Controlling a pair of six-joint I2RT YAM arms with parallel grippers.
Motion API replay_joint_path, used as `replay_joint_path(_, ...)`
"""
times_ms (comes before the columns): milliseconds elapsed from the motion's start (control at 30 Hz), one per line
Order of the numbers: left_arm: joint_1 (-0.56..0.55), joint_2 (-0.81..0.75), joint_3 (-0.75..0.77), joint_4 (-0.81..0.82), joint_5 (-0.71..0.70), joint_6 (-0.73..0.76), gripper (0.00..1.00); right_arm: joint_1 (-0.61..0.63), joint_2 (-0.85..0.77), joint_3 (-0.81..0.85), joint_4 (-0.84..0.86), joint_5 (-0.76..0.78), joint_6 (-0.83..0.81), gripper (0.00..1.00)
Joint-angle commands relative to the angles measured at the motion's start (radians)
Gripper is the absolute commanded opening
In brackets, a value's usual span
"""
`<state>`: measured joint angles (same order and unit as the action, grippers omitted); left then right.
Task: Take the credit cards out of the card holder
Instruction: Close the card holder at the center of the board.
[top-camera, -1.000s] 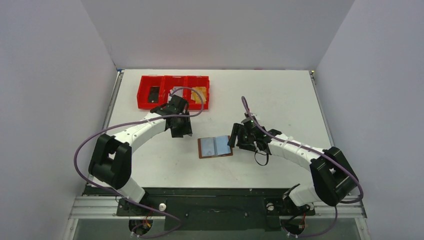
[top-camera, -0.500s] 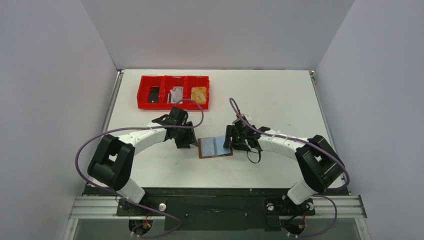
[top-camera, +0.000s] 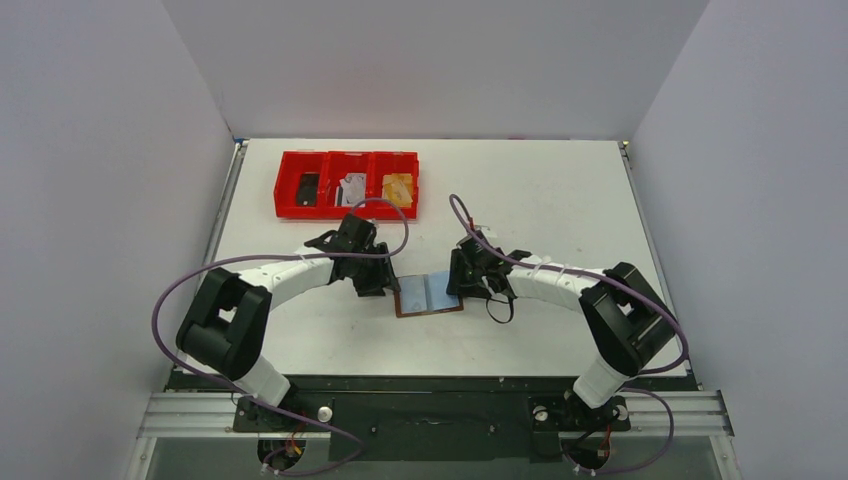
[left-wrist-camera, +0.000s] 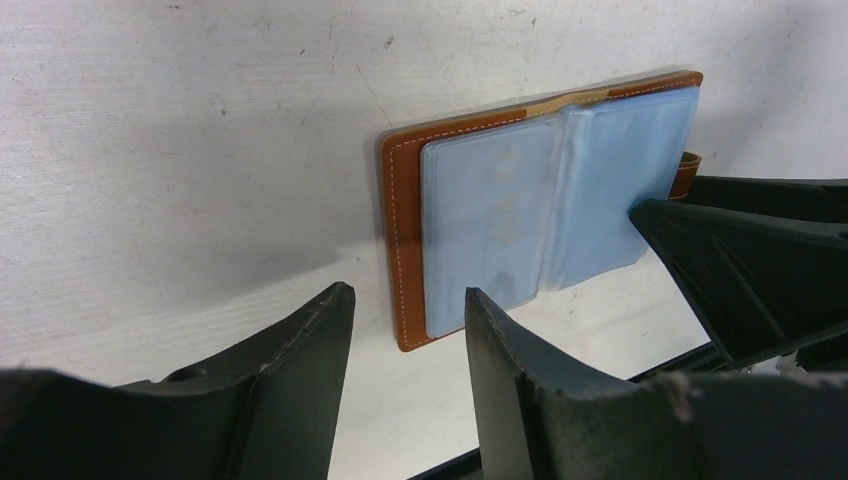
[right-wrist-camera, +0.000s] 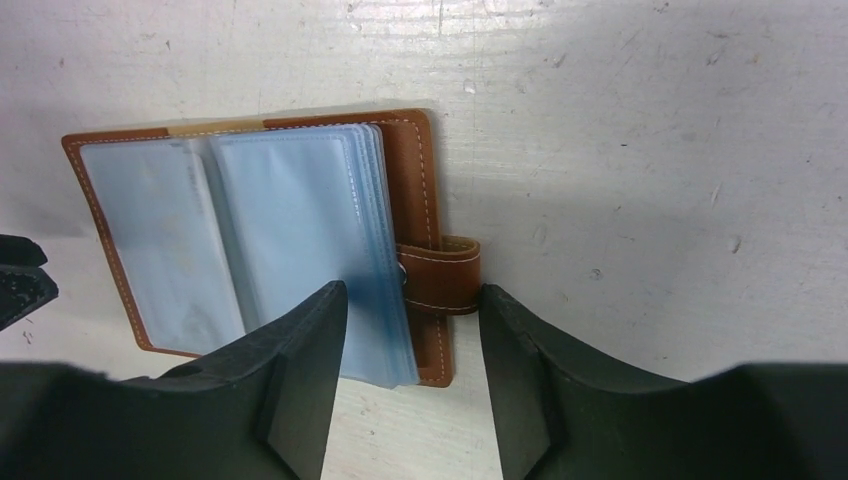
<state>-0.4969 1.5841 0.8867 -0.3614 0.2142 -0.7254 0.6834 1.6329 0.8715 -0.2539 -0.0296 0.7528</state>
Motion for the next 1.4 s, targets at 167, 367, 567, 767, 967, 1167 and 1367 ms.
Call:
replay_joint_path(167, -0.016, 0.053, -0.002, 0.051, 0.002, 0.005, 0.43, 0.022, 0.029, 0.013, -0.002, 0.026, 0.014, 0.36)
replay_joint_path(367, -0.031, 0.084, 0.002, 0.055, -0.008, 0.004, 0.43, 0.021, 0.018, 0.007, -0.002, 0.057, 0.017, 0.31)
replay_joint_path(567, -0.038, 0.089, -0.004, 0.075, 0.010, -0.017, 0.40, 0.022, 0.018, 0.002, -0.002, 0.057, 0.017, 0.22)
replay_joint_path(767, -0.038, 0.049, -0.006, 0.111, 0.055, -0.051, 0.37, 0.024, 0.018, -0.004, 0.000, 0.056, 0.016, 0.14)
replay_joint_path(967, -0.037, -0.009, 0.016, 0.113, 0.080, -0.076, 0.28, 0.027, 0.016, -0.006, 0.001, 0.056, 0.018, 0.09)
replay_joint_path(1167, -0.038, -0.041, 0.040, 0.101, 0.097, -0.079, 0.19, 0.037, 0.021, -0.005, 0.002, 0.057, 0.023, 0.05)
replay_joint_path(1367, -0.038, -0.045, 0.056, 0.109, 0.114, -0.081, 0.14, 0.043, 0.023, 0.001, 0.002, 0.056, 0.029, 0.01)
